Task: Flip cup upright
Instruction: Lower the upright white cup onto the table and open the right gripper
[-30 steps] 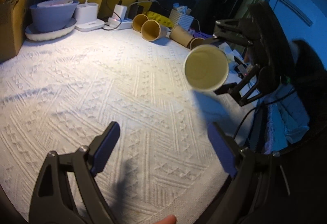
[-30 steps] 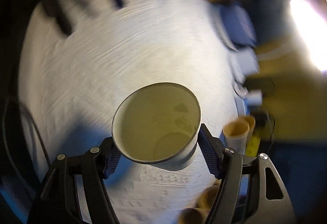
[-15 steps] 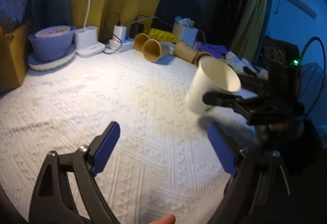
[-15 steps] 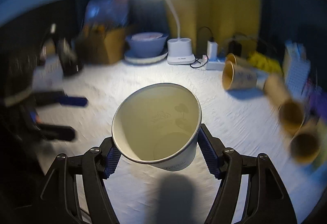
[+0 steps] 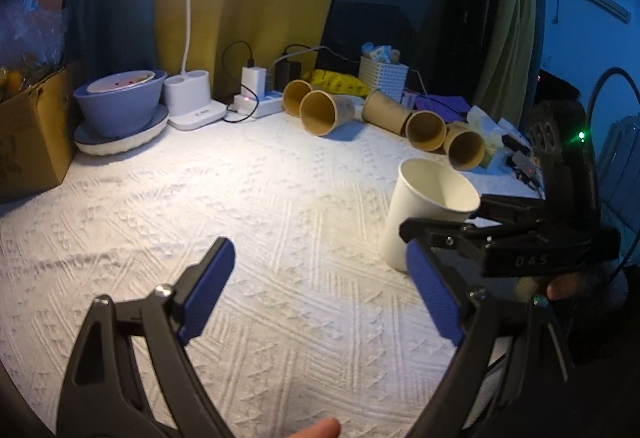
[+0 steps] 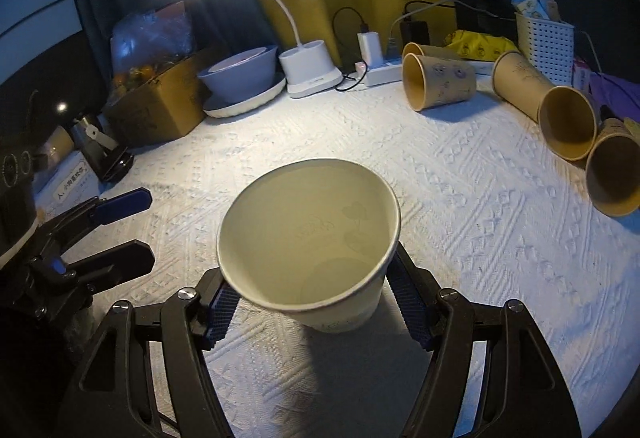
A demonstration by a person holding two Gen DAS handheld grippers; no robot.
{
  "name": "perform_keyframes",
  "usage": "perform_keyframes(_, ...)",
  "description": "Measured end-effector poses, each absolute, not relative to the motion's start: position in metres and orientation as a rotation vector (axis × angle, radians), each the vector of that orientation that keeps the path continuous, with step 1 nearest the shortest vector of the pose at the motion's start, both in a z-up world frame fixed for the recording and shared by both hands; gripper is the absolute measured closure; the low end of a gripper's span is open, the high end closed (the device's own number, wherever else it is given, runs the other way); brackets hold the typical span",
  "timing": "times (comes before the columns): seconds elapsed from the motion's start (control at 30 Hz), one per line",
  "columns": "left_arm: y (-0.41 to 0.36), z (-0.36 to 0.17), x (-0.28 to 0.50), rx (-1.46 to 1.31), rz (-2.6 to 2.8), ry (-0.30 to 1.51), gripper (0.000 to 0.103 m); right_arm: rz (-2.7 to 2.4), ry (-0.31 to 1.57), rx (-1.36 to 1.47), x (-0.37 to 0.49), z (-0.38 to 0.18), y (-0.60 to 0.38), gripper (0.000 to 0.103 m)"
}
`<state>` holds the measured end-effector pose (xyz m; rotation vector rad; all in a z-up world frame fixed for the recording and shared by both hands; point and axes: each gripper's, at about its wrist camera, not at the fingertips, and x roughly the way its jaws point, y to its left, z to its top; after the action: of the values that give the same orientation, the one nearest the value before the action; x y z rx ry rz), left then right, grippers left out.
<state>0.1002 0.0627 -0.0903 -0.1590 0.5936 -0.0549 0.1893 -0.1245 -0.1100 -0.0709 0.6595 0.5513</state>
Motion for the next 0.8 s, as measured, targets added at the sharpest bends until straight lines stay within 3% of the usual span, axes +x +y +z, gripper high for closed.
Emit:
perform_keyframes(0.27,0.063,-0.093,0.099,-0.163,-0.058,0.602,0.014,0.533,0.65,-0.071,0.185,-0.109,-0.127,0.03)
perform_keyframes(0.37,0.059,-0.093,0.097,-0.15,-0.066,0.6,0.014,0.538,0.646,-0.067,0.183,-0.109,-0.128,0.023)
perform_keyframes(0.8,0.049,-0.066,0.081,-0.111,-0.082,0.558,0.014,0.463,0.616,-0.072,0.155,-0.093,-0.133,0.02)
